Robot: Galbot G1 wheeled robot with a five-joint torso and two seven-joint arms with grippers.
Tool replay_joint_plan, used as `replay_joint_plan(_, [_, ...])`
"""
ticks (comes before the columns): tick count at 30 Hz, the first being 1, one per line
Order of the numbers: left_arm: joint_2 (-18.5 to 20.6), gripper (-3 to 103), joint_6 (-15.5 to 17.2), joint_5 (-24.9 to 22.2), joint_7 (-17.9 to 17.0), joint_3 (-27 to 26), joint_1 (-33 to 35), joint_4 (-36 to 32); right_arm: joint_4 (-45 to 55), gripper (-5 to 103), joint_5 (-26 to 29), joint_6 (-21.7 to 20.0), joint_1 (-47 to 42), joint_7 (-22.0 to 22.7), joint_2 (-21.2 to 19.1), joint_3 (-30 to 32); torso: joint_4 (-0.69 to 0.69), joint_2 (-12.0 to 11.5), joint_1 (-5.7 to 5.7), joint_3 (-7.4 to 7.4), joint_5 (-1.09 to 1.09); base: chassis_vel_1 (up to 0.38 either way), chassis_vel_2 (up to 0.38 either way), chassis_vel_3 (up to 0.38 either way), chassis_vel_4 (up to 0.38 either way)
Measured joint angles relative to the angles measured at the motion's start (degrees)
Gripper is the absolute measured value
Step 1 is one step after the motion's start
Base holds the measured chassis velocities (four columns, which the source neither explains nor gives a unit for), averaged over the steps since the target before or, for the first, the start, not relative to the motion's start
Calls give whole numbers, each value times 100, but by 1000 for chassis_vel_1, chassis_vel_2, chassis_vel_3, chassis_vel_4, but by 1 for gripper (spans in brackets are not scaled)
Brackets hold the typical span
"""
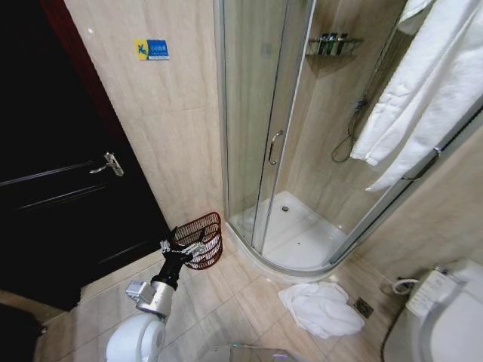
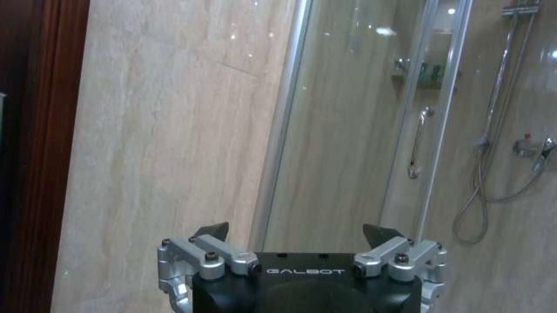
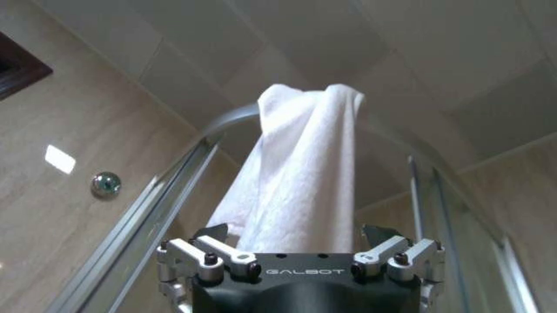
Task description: Discard the used towel into the hamper.
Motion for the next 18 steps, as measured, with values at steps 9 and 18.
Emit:
replay_joint_plan(9, [0,100,0,0,1,1,-3,0,-209,100,-435,-8,996,157,151,-1149,1,-1,5,1,1,-107,111,115,-114])
replay_joint_plan(18, [1,100,0,0,0,1,-4,0,-349,100,-770,-414,2129,708,-255,-1575,-1,-3,7,2,-2,-91,106,69,-65])
